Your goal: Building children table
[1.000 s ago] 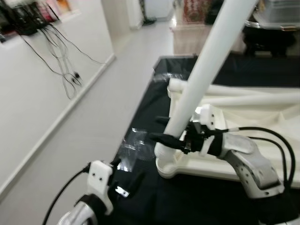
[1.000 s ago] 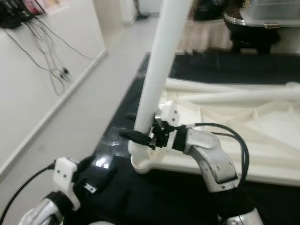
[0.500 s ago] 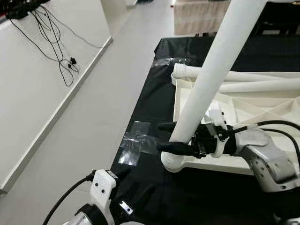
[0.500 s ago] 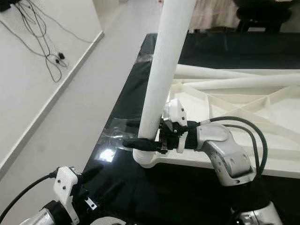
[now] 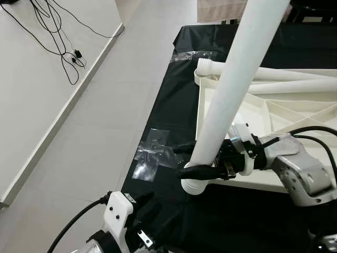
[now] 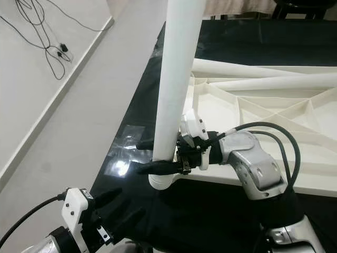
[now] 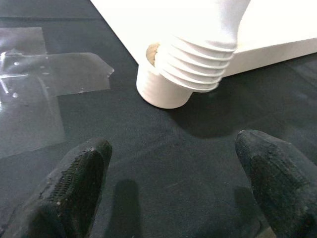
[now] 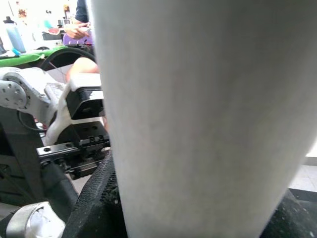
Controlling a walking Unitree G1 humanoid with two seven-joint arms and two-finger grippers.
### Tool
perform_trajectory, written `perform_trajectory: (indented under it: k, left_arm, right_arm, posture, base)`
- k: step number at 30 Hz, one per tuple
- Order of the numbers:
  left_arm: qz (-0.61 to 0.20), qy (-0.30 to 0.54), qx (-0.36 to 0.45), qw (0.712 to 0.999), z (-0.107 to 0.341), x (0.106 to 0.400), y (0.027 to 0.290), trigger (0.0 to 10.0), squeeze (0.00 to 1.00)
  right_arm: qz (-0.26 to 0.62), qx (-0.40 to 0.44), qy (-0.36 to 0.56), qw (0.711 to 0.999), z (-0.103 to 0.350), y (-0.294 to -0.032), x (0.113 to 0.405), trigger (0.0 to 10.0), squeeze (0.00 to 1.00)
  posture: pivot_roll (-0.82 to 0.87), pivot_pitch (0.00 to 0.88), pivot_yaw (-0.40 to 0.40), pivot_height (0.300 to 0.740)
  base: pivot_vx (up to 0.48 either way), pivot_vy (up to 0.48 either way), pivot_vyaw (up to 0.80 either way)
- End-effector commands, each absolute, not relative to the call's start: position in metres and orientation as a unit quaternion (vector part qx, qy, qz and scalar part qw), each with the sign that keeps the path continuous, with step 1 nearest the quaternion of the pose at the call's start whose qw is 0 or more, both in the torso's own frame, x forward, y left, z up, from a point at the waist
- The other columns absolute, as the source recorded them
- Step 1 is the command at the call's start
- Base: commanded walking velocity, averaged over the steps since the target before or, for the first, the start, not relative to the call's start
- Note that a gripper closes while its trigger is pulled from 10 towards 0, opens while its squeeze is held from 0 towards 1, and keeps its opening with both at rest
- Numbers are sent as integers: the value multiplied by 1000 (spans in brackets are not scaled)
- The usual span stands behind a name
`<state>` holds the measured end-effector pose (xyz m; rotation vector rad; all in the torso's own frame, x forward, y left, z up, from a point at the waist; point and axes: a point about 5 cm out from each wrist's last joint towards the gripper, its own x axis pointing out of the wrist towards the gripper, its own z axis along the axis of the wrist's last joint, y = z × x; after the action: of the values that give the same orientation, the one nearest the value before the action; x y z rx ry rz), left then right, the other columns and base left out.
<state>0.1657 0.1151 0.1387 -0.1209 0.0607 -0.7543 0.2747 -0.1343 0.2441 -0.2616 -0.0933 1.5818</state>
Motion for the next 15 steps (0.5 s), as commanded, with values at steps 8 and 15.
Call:
perform_trajectory:
  k: [8, 15]
  left_arm:
    - [-379, 49, -63, 922, 136, 160, 115, 10000, 0]
    - [-384, 55, -69, 919, 136, 157, 113, 10000, 0]
  right_arm:
    - [712, -124, -13, 691, 233, -128, 284, 10000, 0]
    - [724, -132, 2, 677, 238, -136, 290, 10000, 0]
  posture:
    - [73, 304, 107, 740]
    - [66, 303, 105, 740]
  base:
    - [0, 0, 0]
    - [0, 0, 0]
